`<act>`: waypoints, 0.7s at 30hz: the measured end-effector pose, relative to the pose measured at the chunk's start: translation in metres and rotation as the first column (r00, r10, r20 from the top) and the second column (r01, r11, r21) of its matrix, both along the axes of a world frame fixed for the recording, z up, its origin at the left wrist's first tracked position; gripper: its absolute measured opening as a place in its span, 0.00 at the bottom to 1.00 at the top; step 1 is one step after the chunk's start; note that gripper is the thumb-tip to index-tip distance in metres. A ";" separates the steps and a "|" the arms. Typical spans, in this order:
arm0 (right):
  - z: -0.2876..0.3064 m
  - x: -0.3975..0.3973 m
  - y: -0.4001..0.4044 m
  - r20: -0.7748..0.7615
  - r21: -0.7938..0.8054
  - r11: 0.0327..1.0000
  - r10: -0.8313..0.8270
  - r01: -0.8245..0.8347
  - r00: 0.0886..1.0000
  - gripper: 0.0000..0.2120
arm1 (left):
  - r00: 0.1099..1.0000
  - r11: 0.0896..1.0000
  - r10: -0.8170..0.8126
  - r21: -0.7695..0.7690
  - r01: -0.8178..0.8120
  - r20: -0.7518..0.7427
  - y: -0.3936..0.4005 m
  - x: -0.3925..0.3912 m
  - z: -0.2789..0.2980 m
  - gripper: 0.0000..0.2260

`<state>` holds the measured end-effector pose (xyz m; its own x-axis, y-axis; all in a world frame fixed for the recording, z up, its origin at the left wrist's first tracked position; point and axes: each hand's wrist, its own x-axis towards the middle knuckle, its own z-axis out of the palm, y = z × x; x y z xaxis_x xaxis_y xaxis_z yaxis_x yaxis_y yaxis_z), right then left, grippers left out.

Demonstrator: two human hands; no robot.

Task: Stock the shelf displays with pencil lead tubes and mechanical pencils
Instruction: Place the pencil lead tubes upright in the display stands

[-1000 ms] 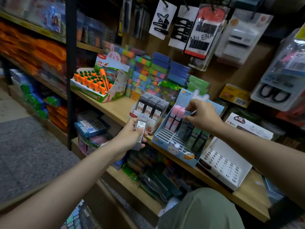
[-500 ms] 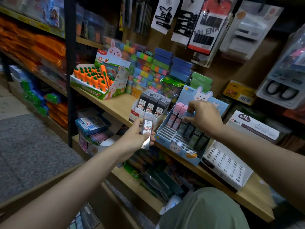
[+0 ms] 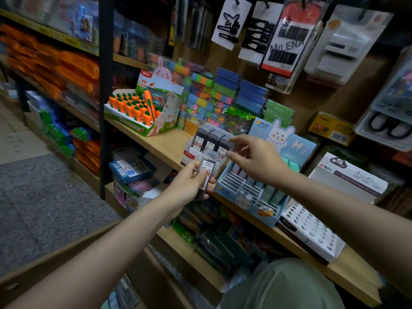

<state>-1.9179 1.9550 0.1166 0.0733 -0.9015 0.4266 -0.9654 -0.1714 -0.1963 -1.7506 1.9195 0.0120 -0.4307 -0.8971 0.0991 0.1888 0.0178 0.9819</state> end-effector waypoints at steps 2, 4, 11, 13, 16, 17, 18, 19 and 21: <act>-0.007 0.020 -0.004 0.079 0.071 0.996 0.042 -0.048 0.996 0.20 | 1.000 1.000 -0.011 0.002 0.011 -0.017 -0.002 0.001 0.000 0.06; -0.011 0.031 -0.009 0.112 0.084 0.994 0.058 -0.068 0.992 0.19 | 0.999 0.999 -0.040 -0.013 0.040 -0.027 -0.003 0.003 0.001 0.06; 0.033 0.013 -0.036 0.236 -0.123 0.992 0.008 0.022 0.972 0.13 | 0.923 0.917 0.357 -0.243 -0.317 0.142 -0.041 0.018 0.003 0.14; 0.045 0.002 -0.045 0.215 -0.193 0.977 -0.047 0.090 0.976 0.12 | 0.842 0.851 0.489 -0.337 -0.403 0.228 -0.052 0.026 -0.002 0.23; 0.041 -0.006 -0.057 0.147 -0.190 0.977 -0.072 0.099 0.987 0.12 | 0.790 0.836 0.520 -0.382 -0.394 0.324 -0.060 0.024 -0.010 0.34; 0.036 -0.008 -0.060 0.118 -0.191 0.978 -0.064 0.086 0.991 0.13 | 0.794 0.846 0.509 -0.365 -0.389 0.333 -0.062 0.019 -0.012 0.36; 0.032 -0.009 -0.062 0.087 -0.200 0.977 -0.052 0.069 0.995 0.13 | 0.802 0.855 0.497 -0.346 -0.386 0.333 -0.064 0.013 -0.013 0.37; 0.028 -0.010 -0.063 0.058 -0.212 0.976 -0.039 0.051 0.998 0.13 | 0.809 0.861 0.489 -0.329 -0.388 0.326 -0.066 0.007 -0.013 0.38; 0.023 -0.012 -0.066 0.006 -0.227 0.974 -0.019 0.020 1.000 0.13 | 0.812 0.860 0.498 -0.293 -0.417 0.306 -0.069 -0.004 -0.011 0.38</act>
<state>-1.9297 1.8885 0.1395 0.0551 -0.7825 0.6202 -0.9684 -0.1932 -0.1577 -1.7549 1.8501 0.0009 -0.0159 -0.9752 0.2208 -0.2560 0.2174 0.9419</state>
